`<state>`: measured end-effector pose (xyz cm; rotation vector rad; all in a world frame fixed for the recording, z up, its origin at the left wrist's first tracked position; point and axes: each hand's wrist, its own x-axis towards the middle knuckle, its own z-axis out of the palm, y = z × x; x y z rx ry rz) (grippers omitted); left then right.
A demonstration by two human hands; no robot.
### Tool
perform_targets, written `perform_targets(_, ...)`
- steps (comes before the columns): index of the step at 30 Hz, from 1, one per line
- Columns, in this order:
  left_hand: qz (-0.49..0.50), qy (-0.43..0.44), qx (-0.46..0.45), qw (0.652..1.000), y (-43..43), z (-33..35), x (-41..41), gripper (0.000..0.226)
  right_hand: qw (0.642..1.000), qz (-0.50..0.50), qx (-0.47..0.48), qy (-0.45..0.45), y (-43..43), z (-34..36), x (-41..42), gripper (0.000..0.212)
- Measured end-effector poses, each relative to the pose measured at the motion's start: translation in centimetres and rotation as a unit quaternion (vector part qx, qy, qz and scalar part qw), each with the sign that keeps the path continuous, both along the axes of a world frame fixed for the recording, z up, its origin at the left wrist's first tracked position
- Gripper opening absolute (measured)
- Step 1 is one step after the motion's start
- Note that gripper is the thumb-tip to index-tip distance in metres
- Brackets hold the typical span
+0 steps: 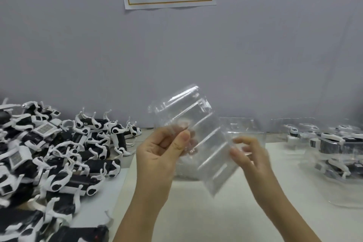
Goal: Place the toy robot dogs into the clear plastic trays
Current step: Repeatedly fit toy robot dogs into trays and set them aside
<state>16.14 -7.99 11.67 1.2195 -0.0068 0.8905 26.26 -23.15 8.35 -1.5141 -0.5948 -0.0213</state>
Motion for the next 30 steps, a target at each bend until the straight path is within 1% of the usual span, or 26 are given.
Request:
perform_targets(2, 0.018, 0.027, 0.036, 0.999, -0.4, 0.3, -1.1, 0.025, 1.0, -0.012, -0.008, 0.005, -1.3, 0.9, -0.3, 0.058)
perform_targets(3, 0.008, 0.044, 0.048, 0.998, -0.6, 0.5, -1.5, 0.026, 1.0, 0.014, 0.001, 0.014, -1.6, 1.4, -0.5, 0.061)
perform_targets(5, -0.035, 0.075, 0.066, 0.994, -1.3, 0.4, -1.5, 0.027, 0.994, 0.104, -0.003, 0.03, -1.3, 2.4, -1.5, 0.064)
perform_targets(7, -0.068, 0.094, 0.049, 0.992, -1.6, 0.4, -1.1, 0.027, 0.987, 0.153, -0.026, 0.051, -0.6, 3.0, -2.7, 0.066)
perform_targets(10, -0.101, 0.101, 0.016, 0.99, -1.3, 0.0, -0.7, 0.053, 0.987, 0.146, 0.013, 0.059, -0.1, 2.9, -3.1, 0.066)
perform_targets(11, -0.116, 0.099, 0.001, 0.988, -1.2, 0.0, -0.6, 0.057, 0.988, 0.14, 0.031, 0.055, 0.0, 2.9, -3.0, 0.064)
perform_targets(14, -0.153, 0.089, -0.041, 0.983, -0.8, -0.3, -0.1, 0.057, 0.987, 0.135, 0.068, 0.049, 0.6, 2.8, -2.5, 0.062)
perform_targets(17, -0.147, 0.097, -0.063, 0.982, -0.2, -0.7, 0.5, 0.056, 0.985, 0.14, 0.083, 0.053, 1.3, 2.2, -2.1, 0.08)
perform_targets(19, -0.144, 0.1, -0.075, 0.982, 0.2, -0.8, 0.7, 0.049, 0.985, 0.134, 0.086, 0.061, 1.4, 2.1, -1.9, 0.082)
perform_targets(21, -0.131, 0.116, -0.054, 0.983, 0.1, -0.7, 0.9, 0.034, 0.985, 0.13, 0.09, 0.069, 1.4, 2.0, -1.6, 0.08)
perform_targets(23, -0.075, 0.133, 0.001, 0.988, 0.0, -0.8, 0.9, 0.019, 0.984, 0.132, 0.088, 0.079, 1.4, 1.8, -1.4, 0.078)
perform_targets(24, -0.051, 0.133, 0.025, 0.989, 0.1, -0.8, 0.9, 0.016, 0.983, 0.136, 0.085, 0.085, 1.4, 1.7, -1.5, 0.078)
perform_targets(26, -0.038, 0.131, 0.054, 0.989, 0.3, -0.8, 0.6, 0.024, 0.982, 0.141, 0.083, 0.092, 1.7, 1.5, -1.6, 0.076)
perform_targets(28, -0.062, 0.135, 0.071, 0.986, 0.6, -0.7, 0.4, 0.035, 0.984, 0.132, 0.081, 0.083, 1.8, 1.3, -1.8, 0.065)
perform_targets(30, -0.082, 0.151, 0.098, 0.98, 0.9, -0.6, 0.3, 0.038, 0.988, 0.119, 0.078, 0.068, 1.7, 1.3, -1.7, 0.059)
